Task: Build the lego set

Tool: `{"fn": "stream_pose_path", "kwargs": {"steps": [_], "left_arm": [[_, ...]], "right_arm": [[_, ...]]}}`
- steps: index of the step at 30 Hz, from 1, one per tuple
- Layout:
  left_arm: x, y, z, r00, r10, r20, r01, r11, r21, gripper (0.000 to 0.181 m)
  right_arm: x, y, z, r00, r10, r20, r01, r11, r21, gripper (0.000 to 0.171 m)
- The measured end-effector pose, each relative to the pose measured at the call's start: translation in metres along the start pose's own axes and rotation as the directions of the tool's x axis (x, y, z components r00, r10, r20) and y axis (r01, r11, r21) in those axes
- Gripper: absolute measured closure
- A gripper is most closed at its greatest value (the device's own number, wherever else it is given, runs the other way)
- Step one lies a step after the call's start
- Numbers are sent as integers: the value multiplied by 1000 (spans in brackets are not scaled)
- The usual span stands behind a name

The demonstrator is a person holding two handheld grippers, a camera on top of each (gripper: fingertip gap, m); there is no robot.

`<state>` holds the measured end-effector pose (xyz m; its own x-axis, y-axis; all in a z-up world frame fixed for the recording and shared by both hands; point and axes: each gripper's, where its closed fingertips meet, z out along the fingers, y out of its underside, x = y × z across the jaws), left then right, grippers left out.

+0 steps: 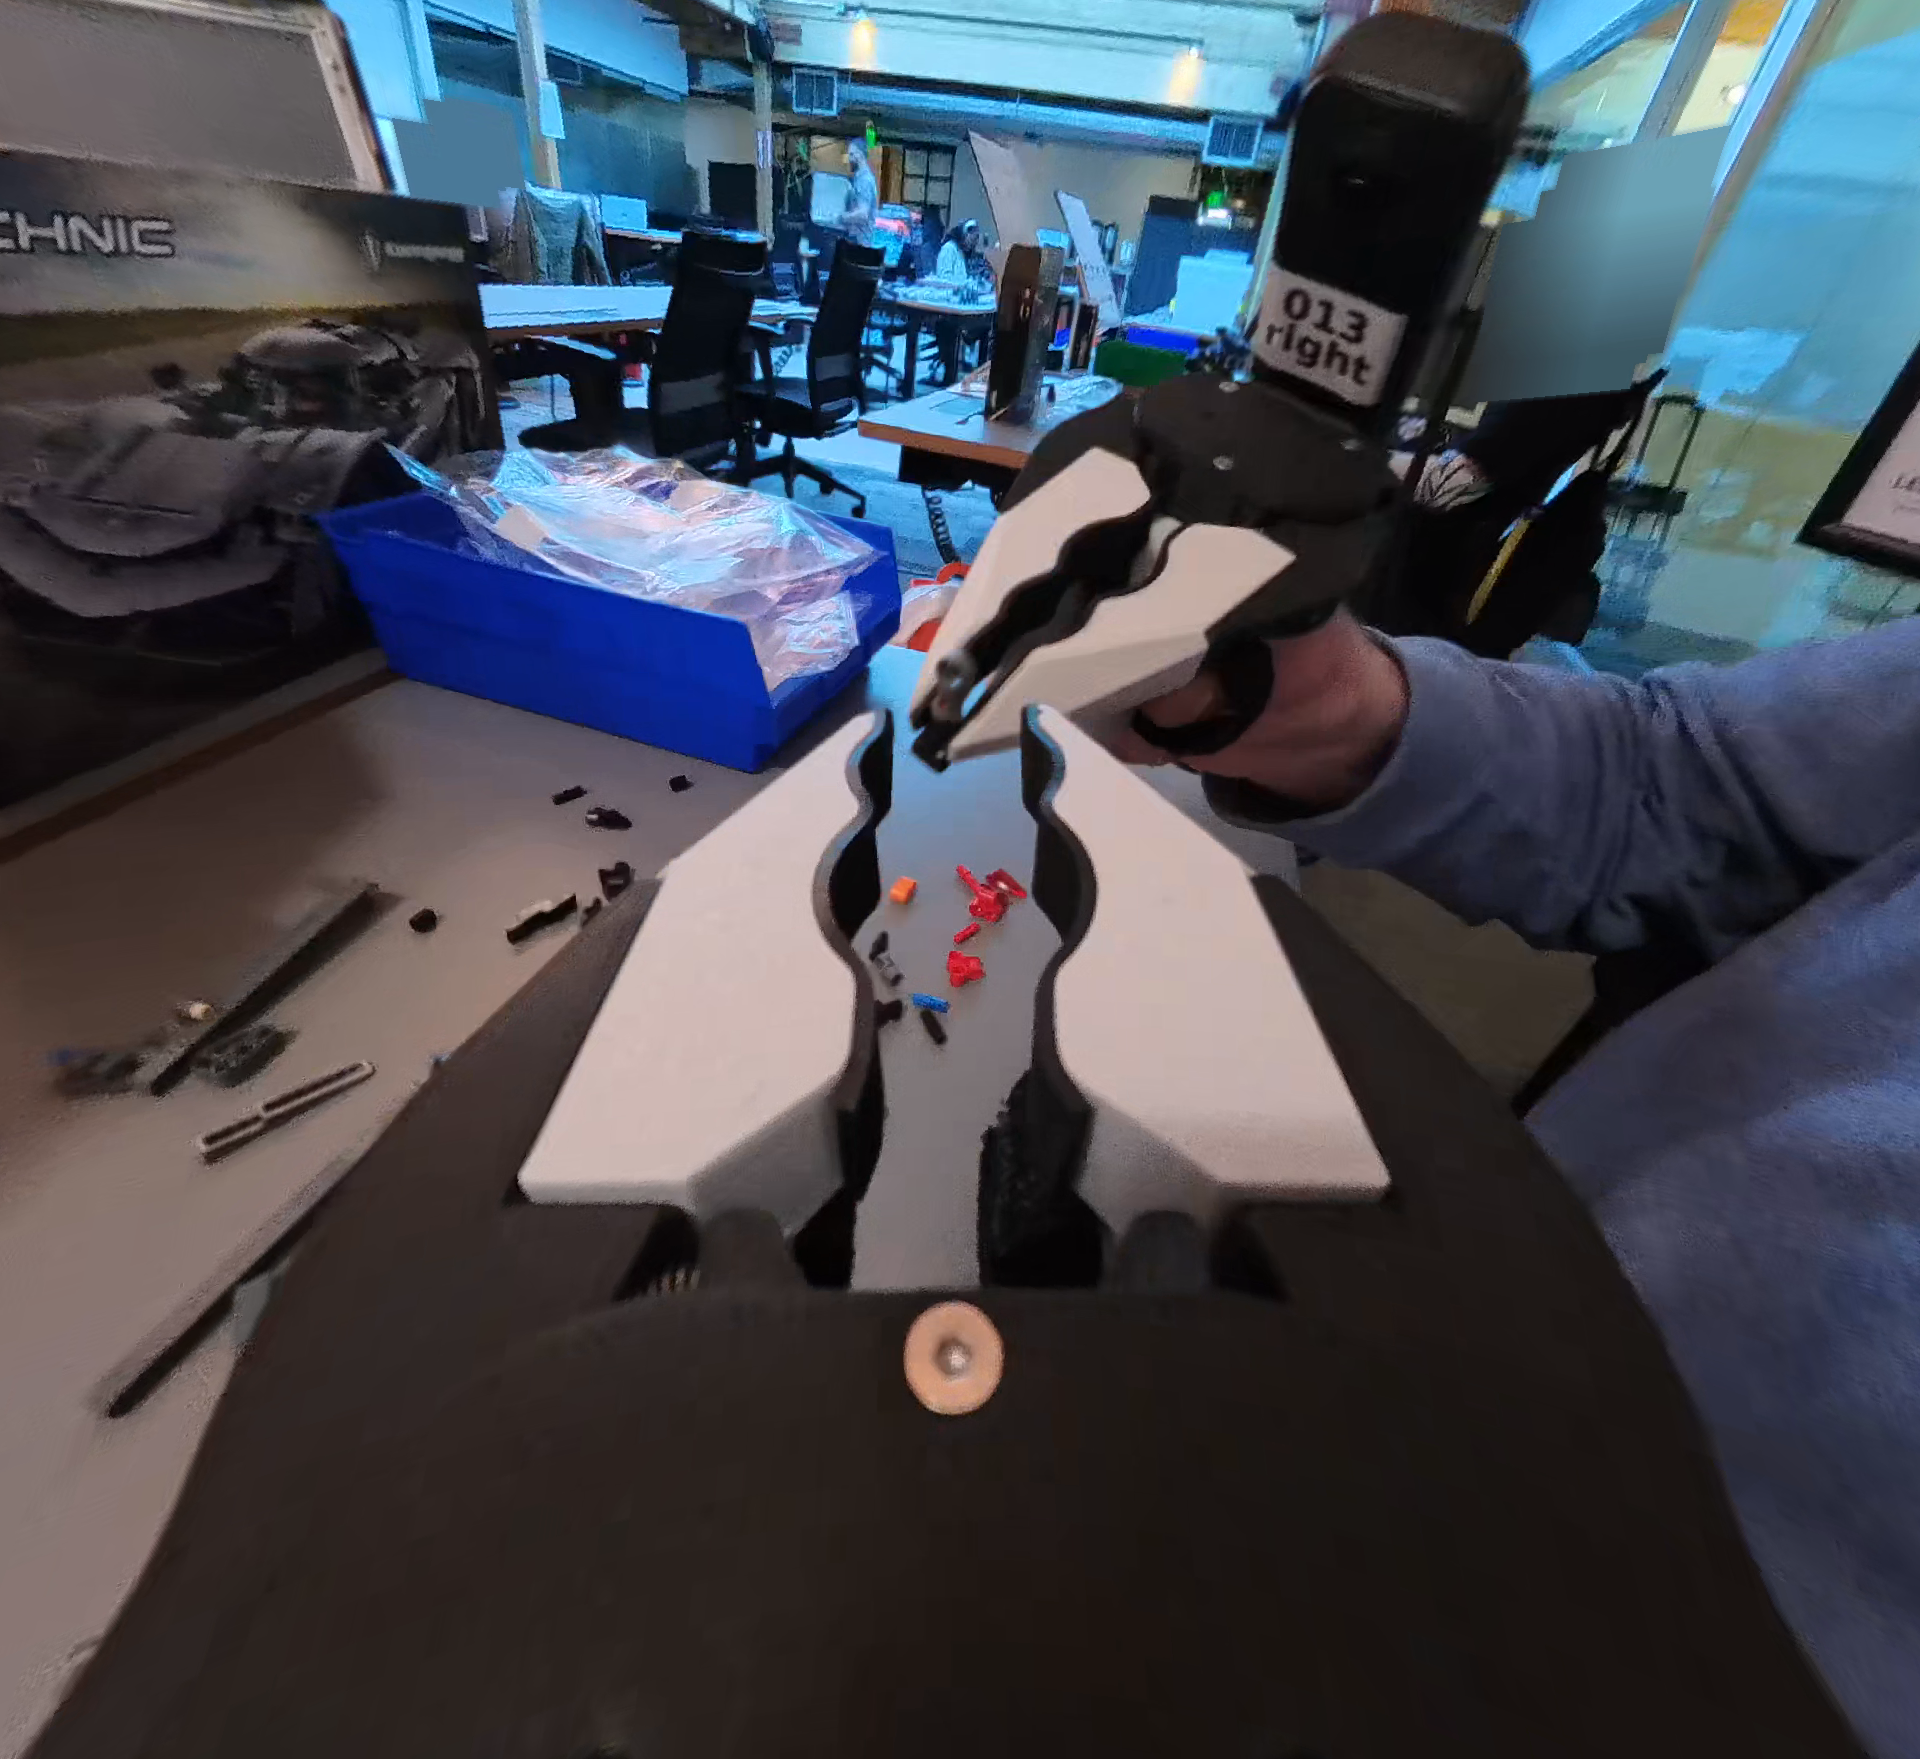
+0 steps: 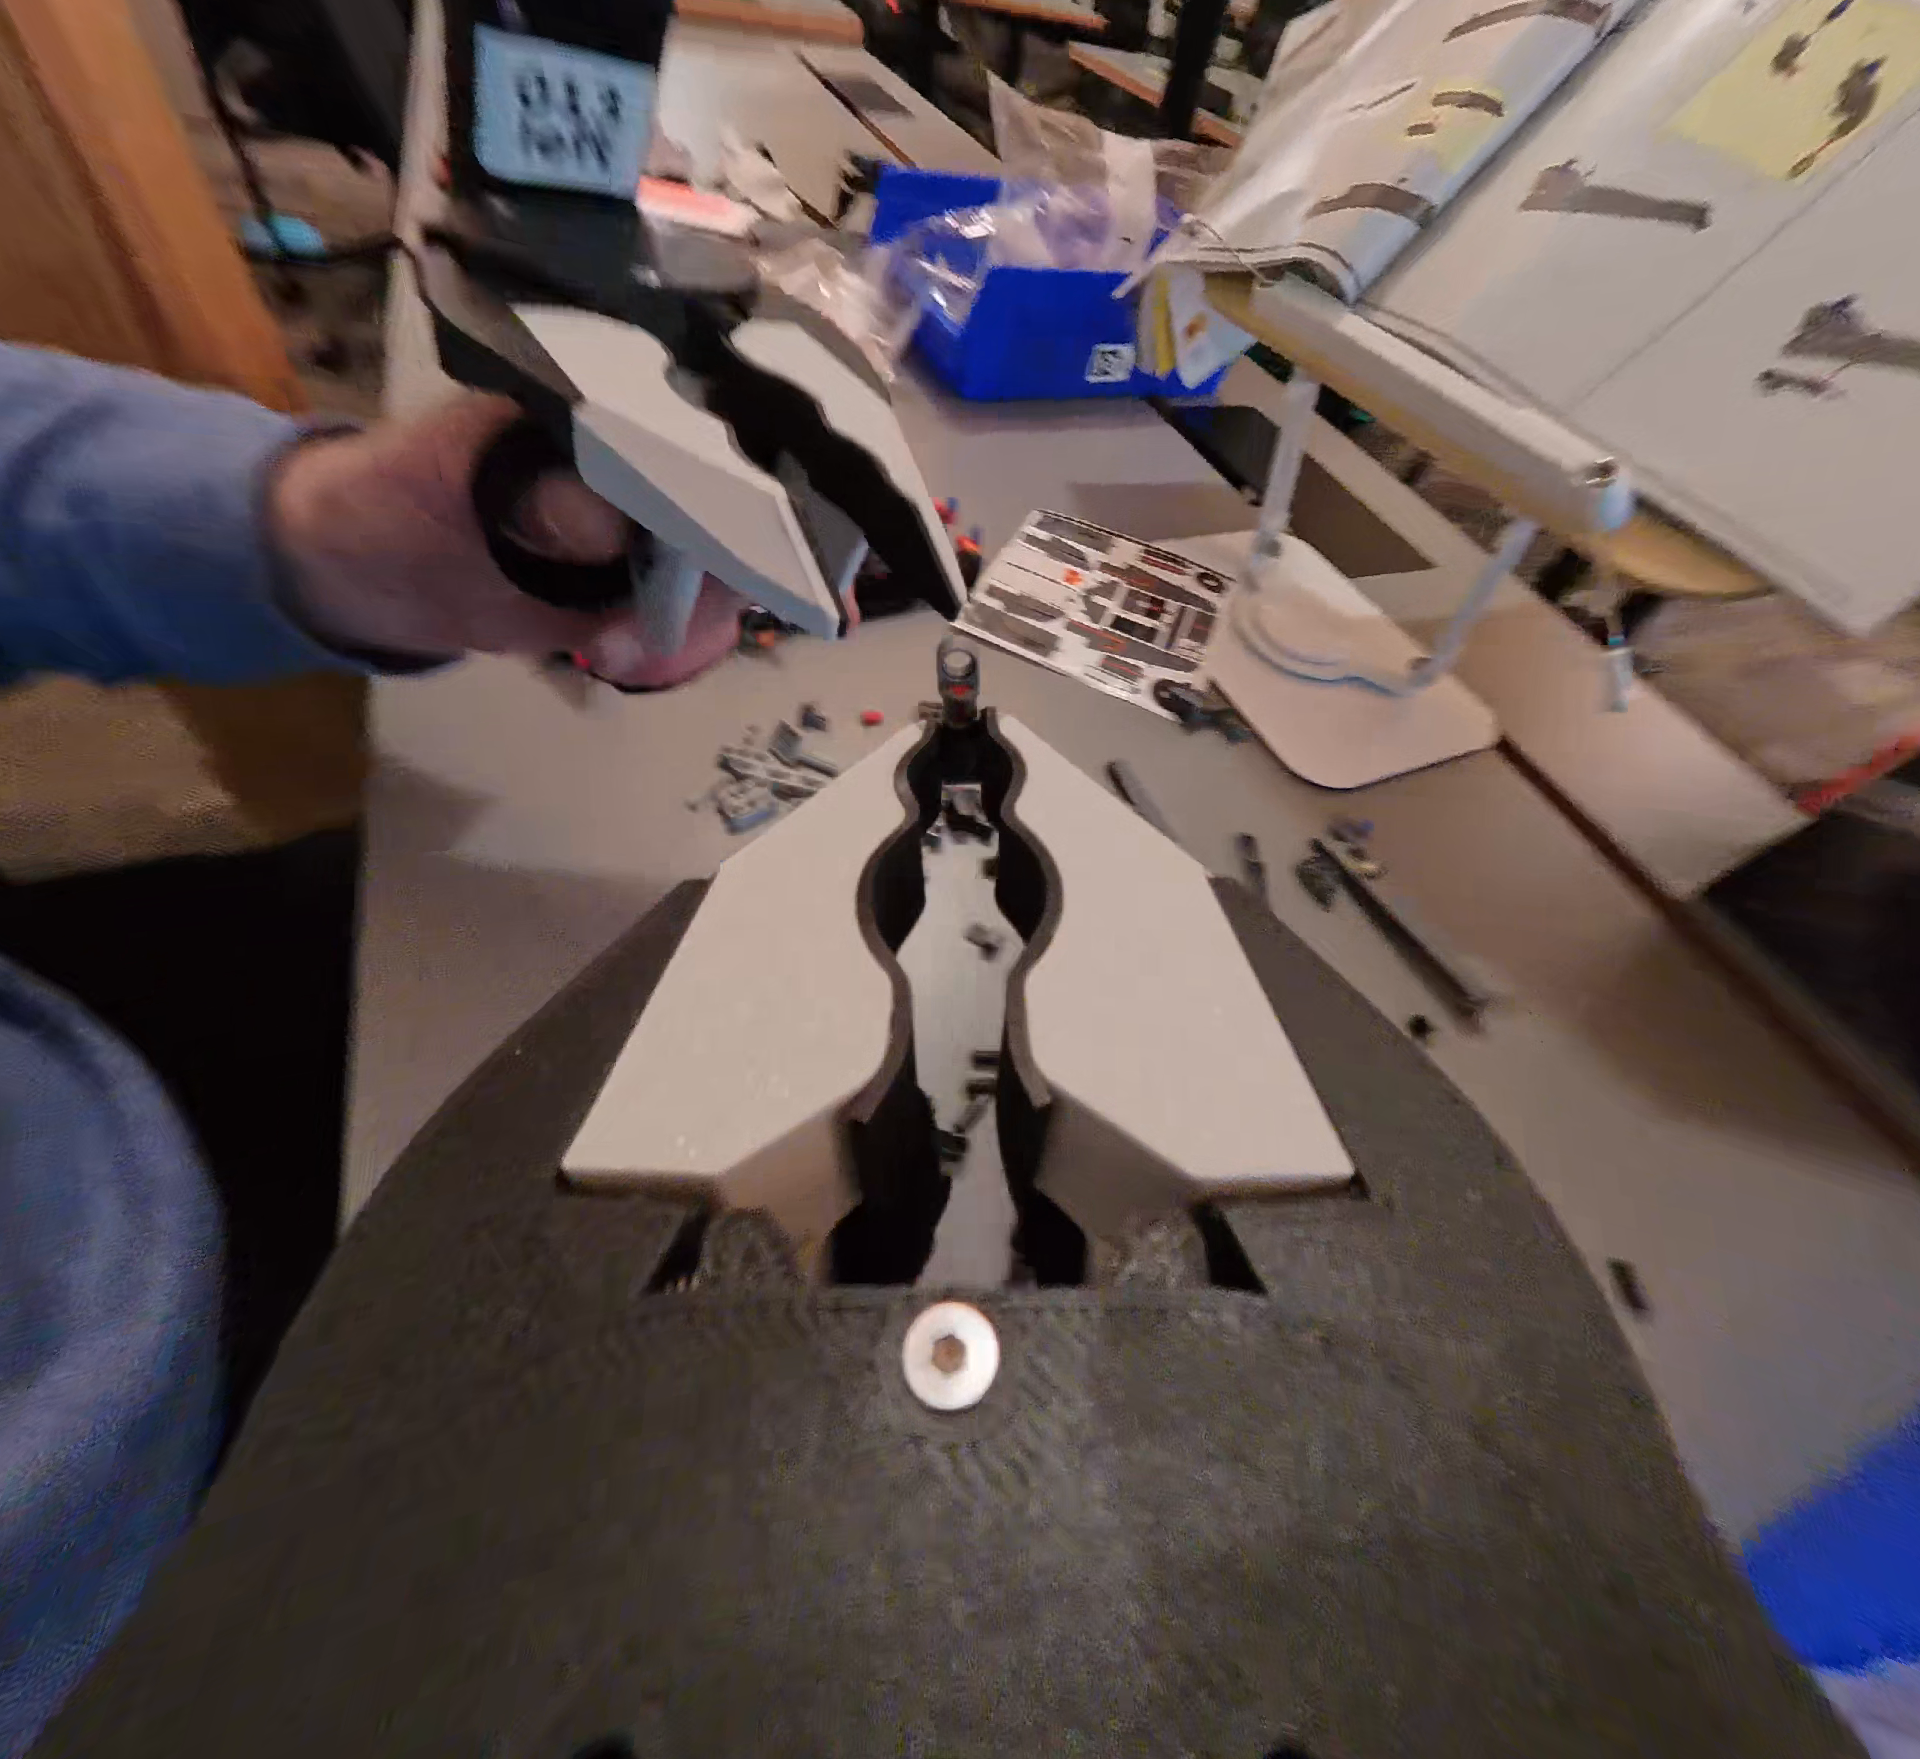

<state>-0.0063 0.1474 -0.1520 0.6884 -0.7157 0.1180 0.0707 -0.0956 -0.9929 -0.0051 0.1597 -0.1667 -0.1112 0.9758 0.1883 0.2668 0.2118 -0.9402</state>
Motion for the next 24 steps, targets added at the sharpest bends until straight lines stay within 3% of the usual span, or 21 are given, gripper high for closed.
{"fn": "stream_pose_path", "kwargs": {"steps": [4,7,11,15,19,24], "left_arm": [[-3,6,10,998,6,55,-1,996,-94,162],[-6,9,10,998,-13,68,20,995,-100,174],[-3,14,9,997,-30,68,37,994,-108,177],[0,23,5,985,-172,-5,170,978,-119,177],[0,66,2,944,-328,-47,301,908,-291,177],[7,152,-6,927,-373,-28,275,730,-625,177]], "right_arm": [[-1,1,9,986,-142,-85,136,988,-71,168],[-3,2,10,973,-199,-118,188,977,-102,167],[-6,6,10,960,-250,-126,234,964,-123,167],[-16,15,8,970,-234,-69,224,966,-126,158],[-32,49,16,982,-184,47,189,960,-206,159],[-35,82,20,990,-98,100,121,958,-260,167]]}}
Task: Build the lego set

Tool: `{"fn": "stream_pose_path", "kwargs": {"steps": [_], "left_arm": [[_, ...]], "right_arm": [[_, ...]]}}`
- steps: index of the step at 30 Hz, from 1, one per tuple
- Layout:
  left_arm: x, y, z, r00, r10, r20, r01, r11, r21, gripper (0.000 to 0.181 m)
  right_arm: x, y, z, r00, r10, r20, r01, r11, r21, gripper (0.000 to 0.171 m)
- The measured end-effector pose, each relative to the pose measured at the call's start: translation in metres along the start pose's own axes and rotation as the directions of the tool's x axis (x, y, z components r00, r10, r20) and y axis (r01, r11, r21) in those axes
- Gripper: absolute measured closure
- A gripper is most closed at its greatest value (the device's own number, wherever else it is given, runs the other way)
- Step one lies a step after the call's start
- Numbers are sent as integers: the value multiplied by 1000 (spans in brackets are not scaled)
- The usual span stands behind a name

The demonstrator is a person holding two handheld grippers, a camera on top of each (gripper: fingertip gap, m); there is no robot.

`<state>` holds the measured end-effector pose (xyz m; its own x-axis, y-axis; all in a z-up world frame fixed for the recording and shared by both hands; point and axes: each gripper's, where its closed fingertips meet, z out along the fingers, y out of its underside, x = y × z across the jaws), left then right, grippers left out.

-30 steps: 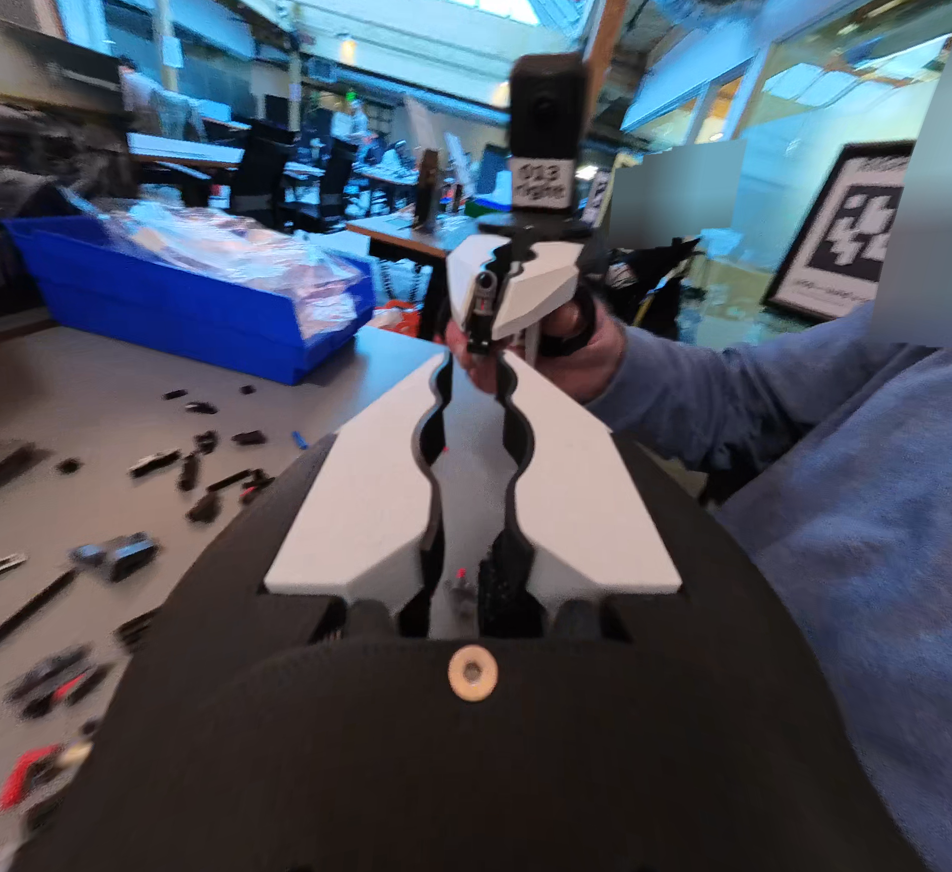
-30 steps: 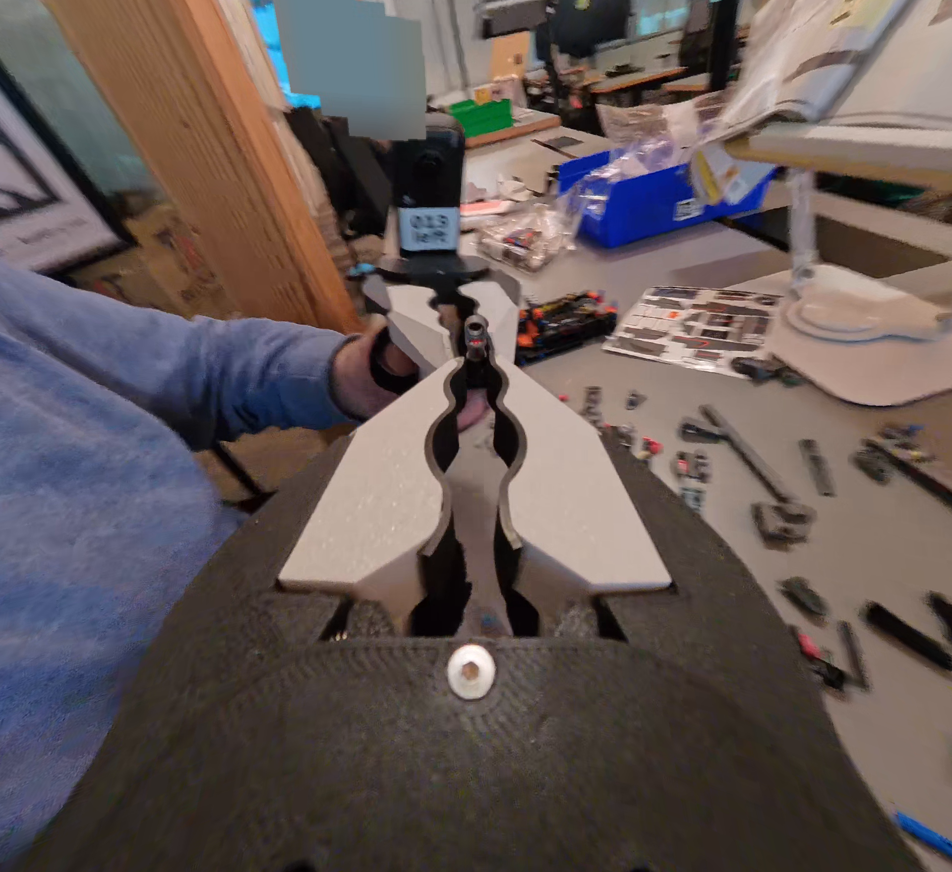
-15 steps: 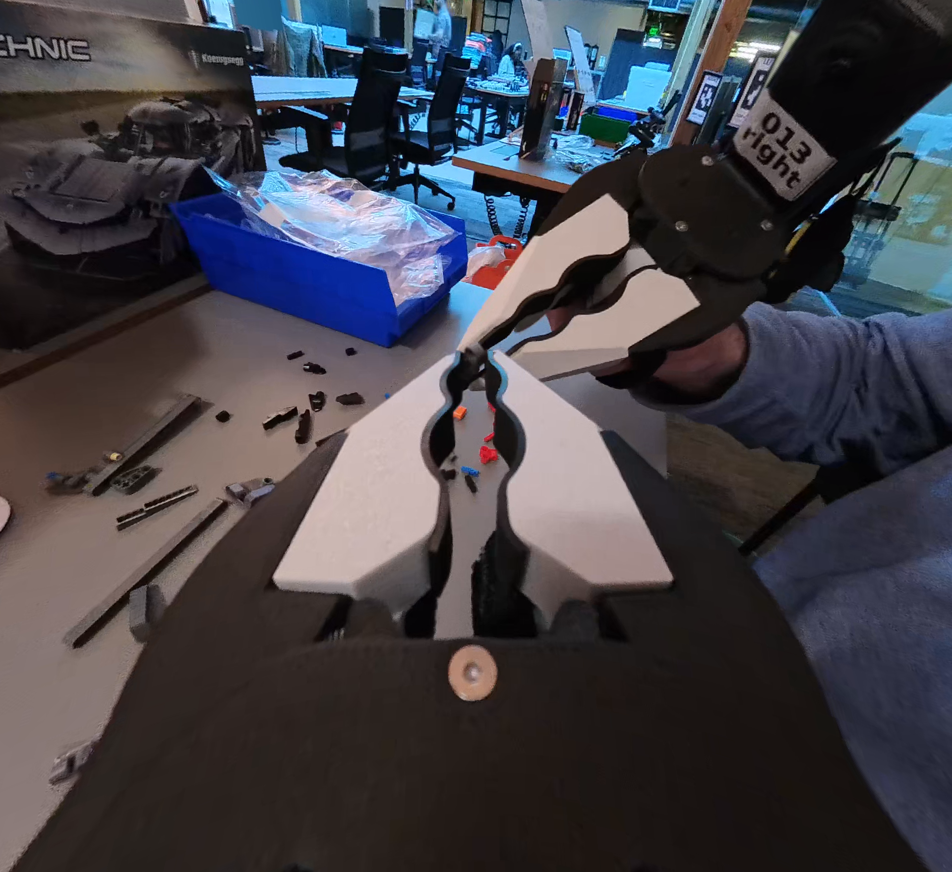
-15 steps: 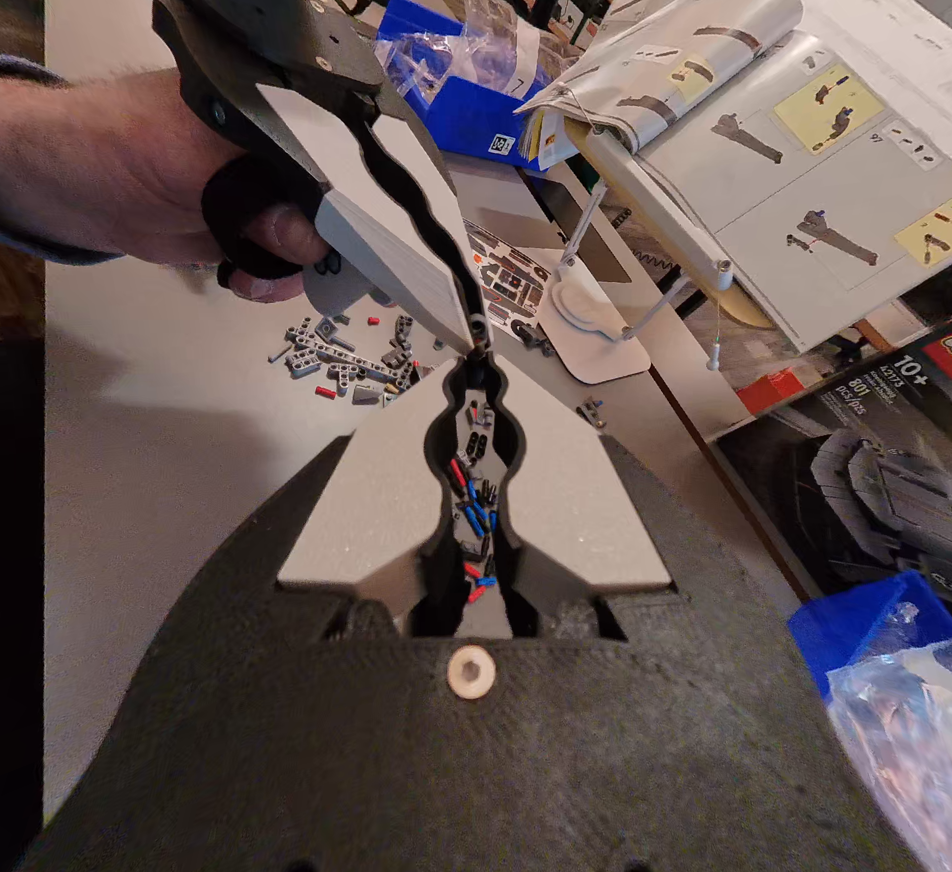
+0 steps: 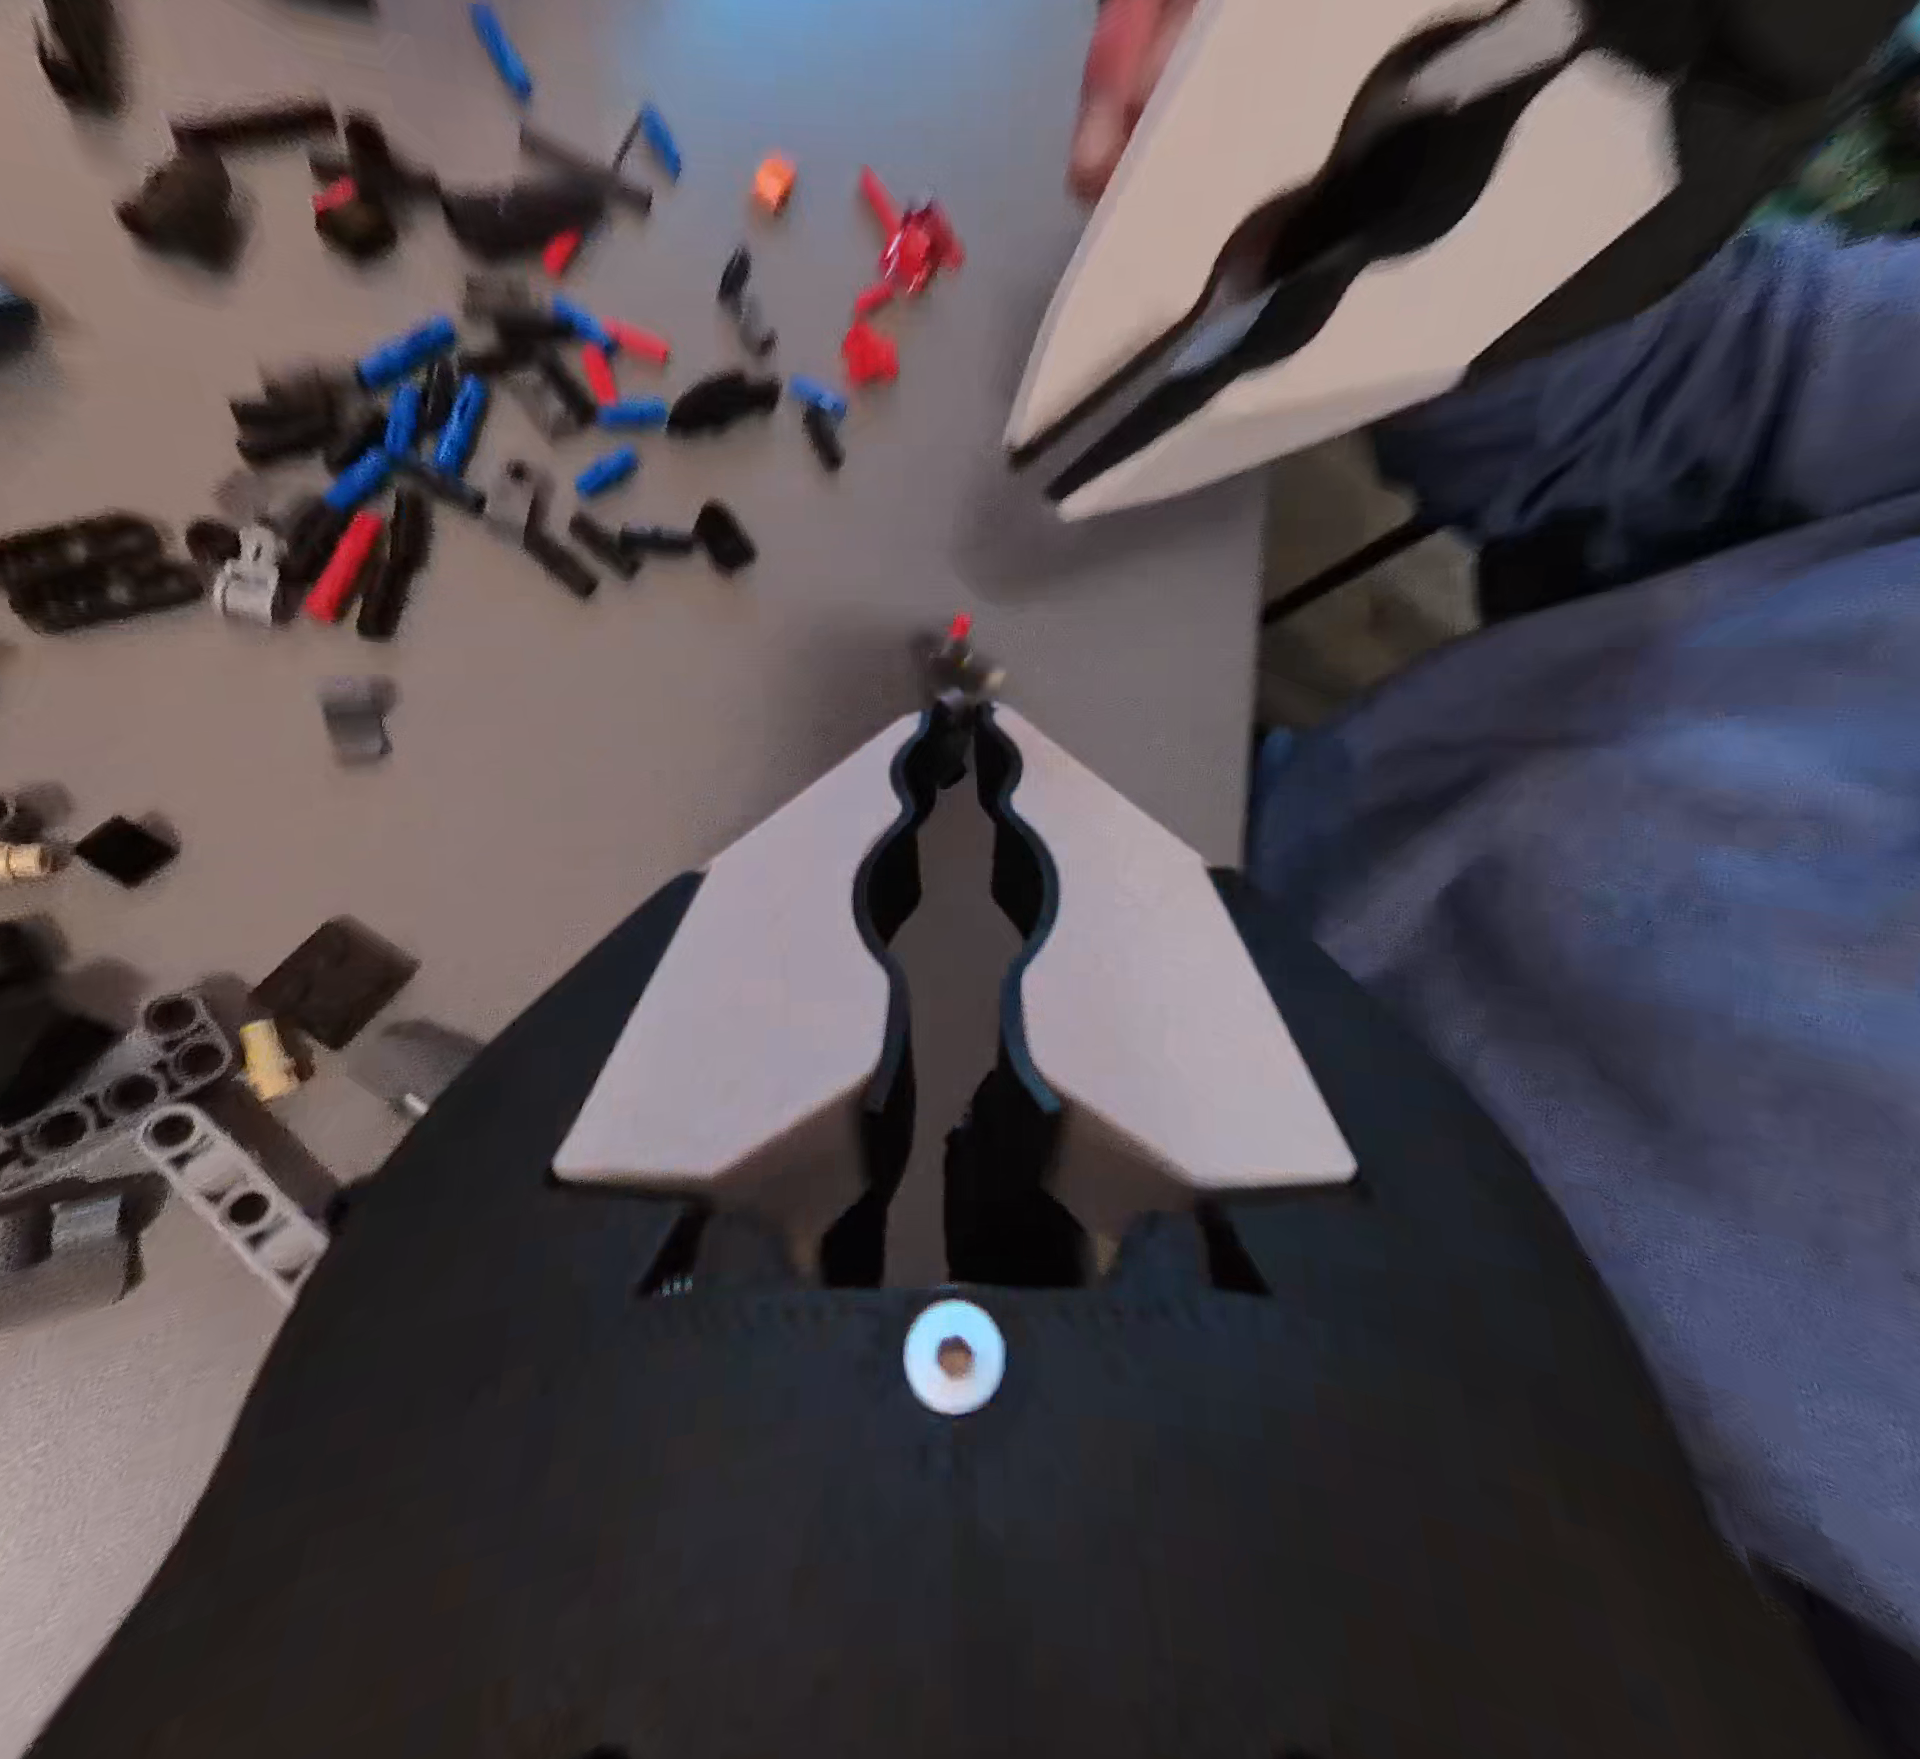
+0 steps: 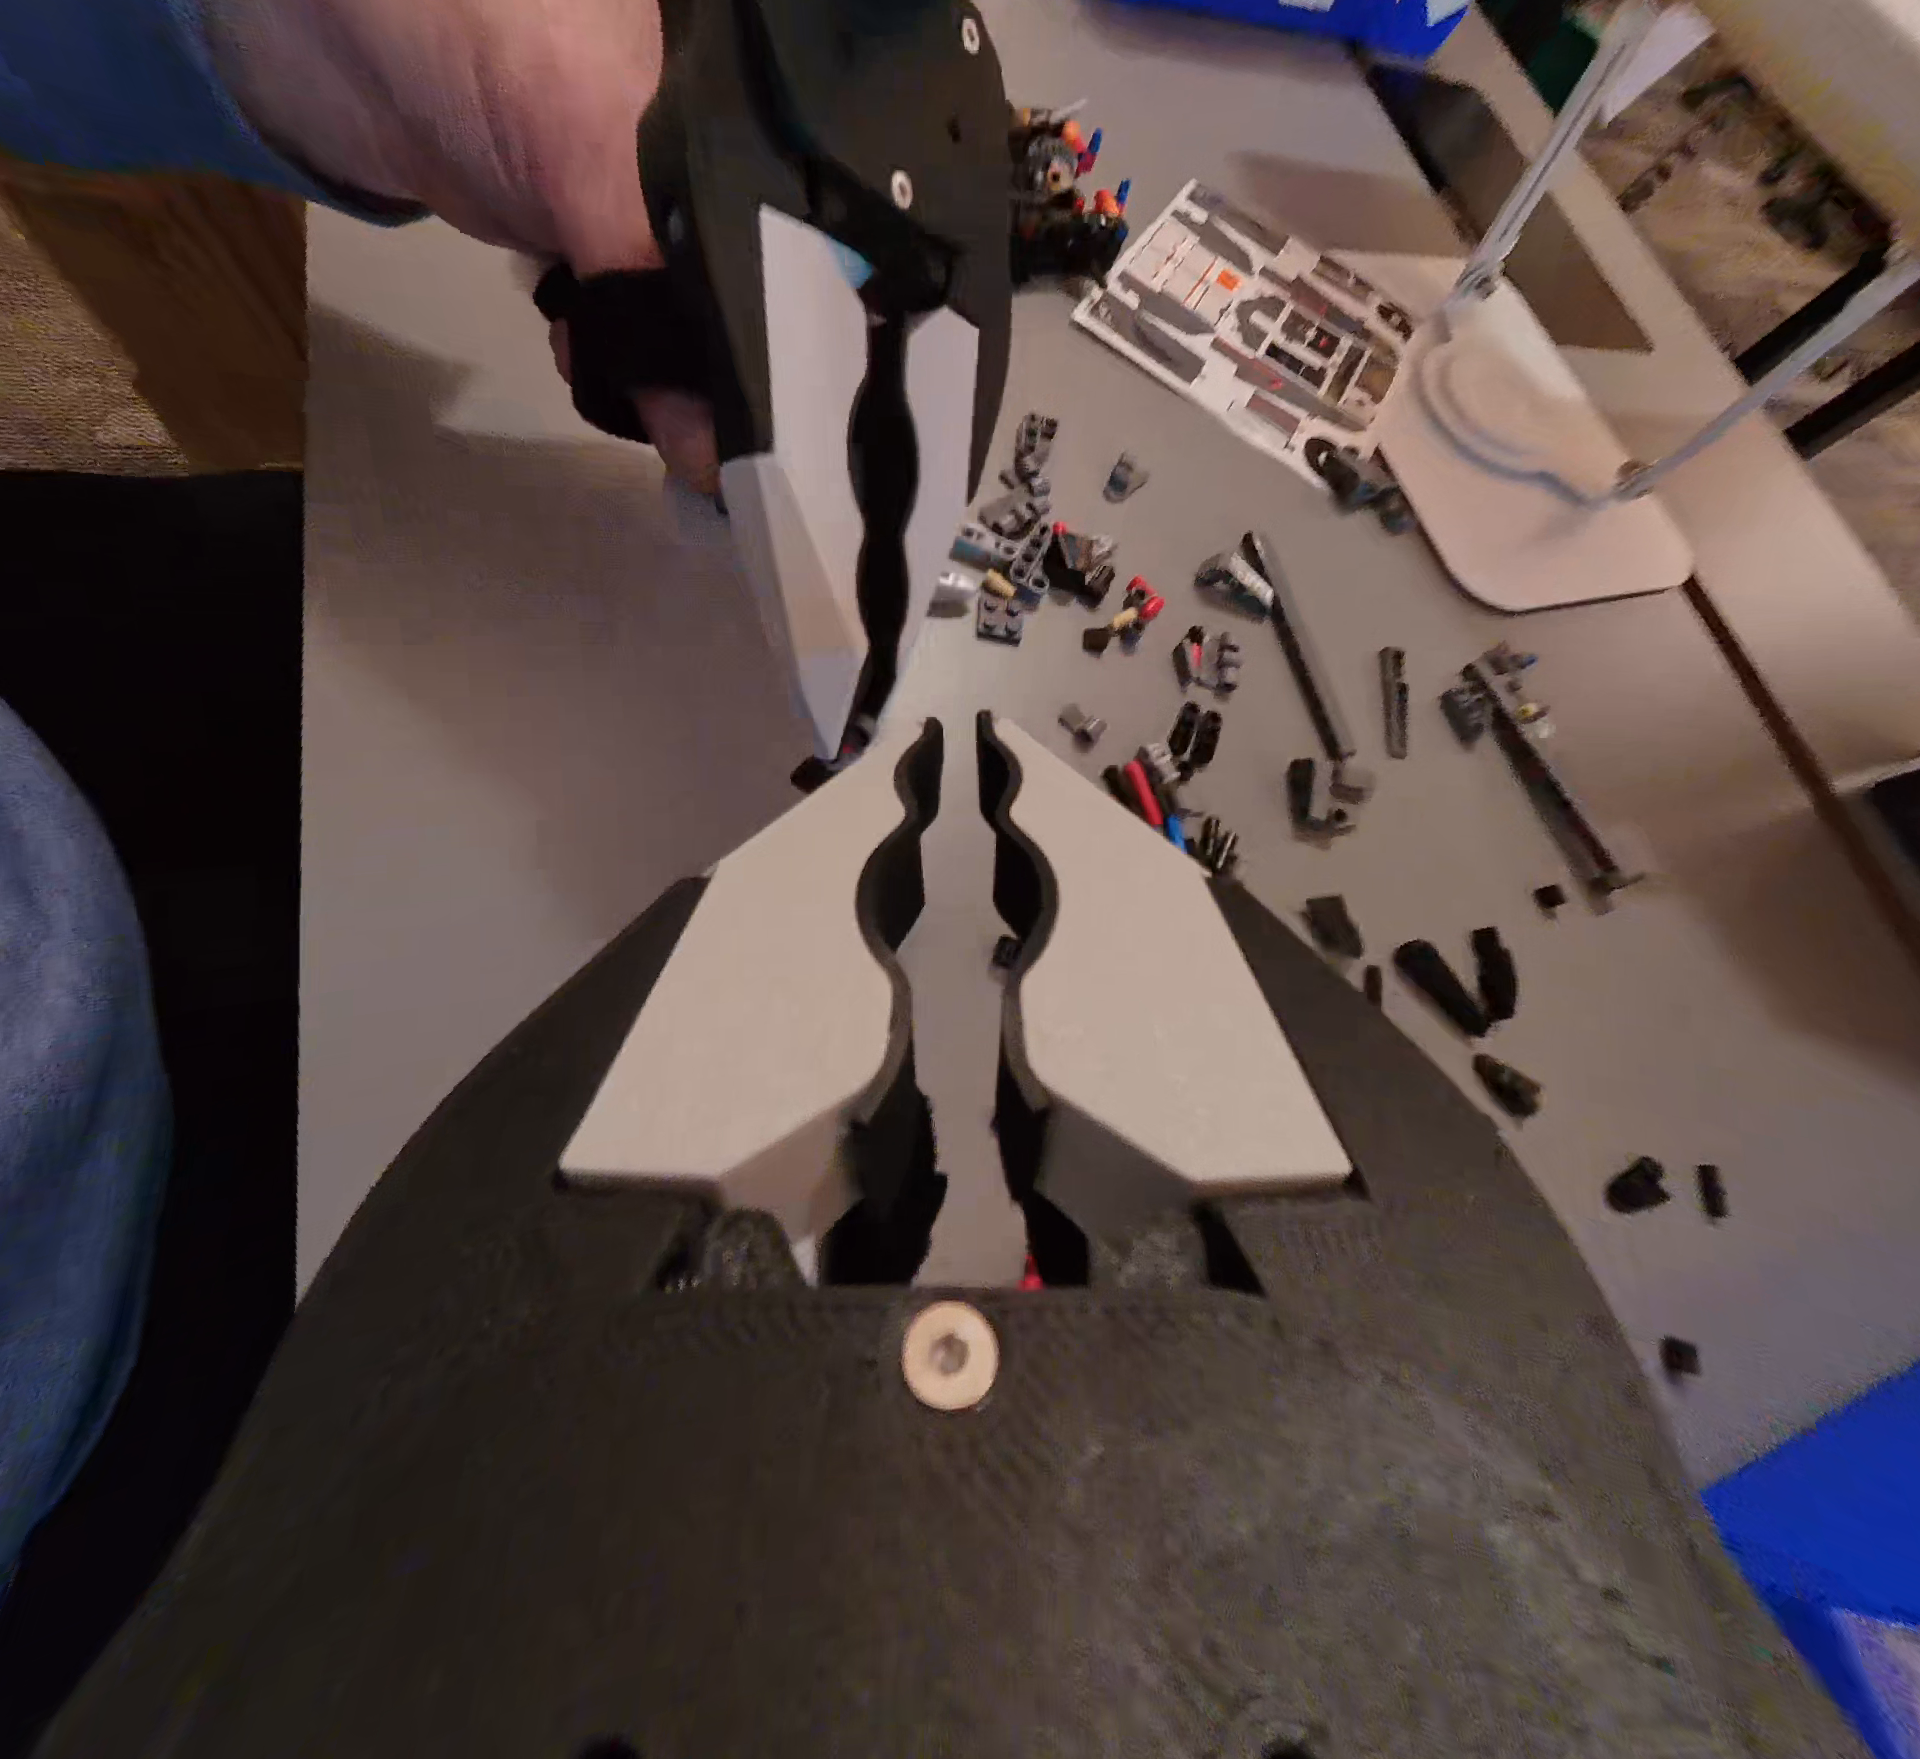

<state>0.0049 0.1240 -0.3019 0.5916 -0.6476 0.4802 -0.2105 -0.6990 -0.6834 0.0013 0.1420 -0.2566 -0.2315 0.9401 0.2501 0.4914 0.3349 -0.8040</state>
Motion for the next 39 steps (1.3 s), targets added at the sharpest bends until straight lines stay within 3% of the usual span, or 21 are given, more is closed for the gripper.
{"fn": "stream_pose_path", "kwargs": {"steps": [3,11,16,19,22,24,28,34,37,39], "left_arm": [[-7,21,13,1000,-13,-22,11,994,-108,177],[-33,36,17,996,59,60,-44,974,-223,176],[-32,31,13,997,67,36,-59,980,-190,176],[-21,12,7,997,72,-3,-72,994,-88,177],[1,-26,-8,991,54,-122,-36,989,144,177],[19,-52,-23,971,72,-228,5,947,322,177],[32,-79,-41,956,138,-260,16,857,514,177],[43,-86,-50,930,179,-321,52,800,597,177],[44,-87,-54,924,193,-329,61,778,625,177],[42,-86,-55,934,196,-299,38,777,628,177]], "right_arm": [[-1,12,2,999,36,32,-36,999,-6,169],[0,26,1,995,74,68,-74,997,-8,171],[-3,32,6,994,64,89,-62,998,-24,171],[-7,34,12,991,74,111,-72,997,-24,169],[-11,29,16,973,157,170,-162,987,16,159],[-13,15,16,939,248,240,-276,957,88,152],[-3,-15,9,875,360,324,-444,863,241,145],[3,-48,-7,808,383,448,-554,754,353,149],[0,-53,-8,781,374,500,-574,745,340,164],[0,-52,-7,784,374,495,-567,756,327,164]]}}
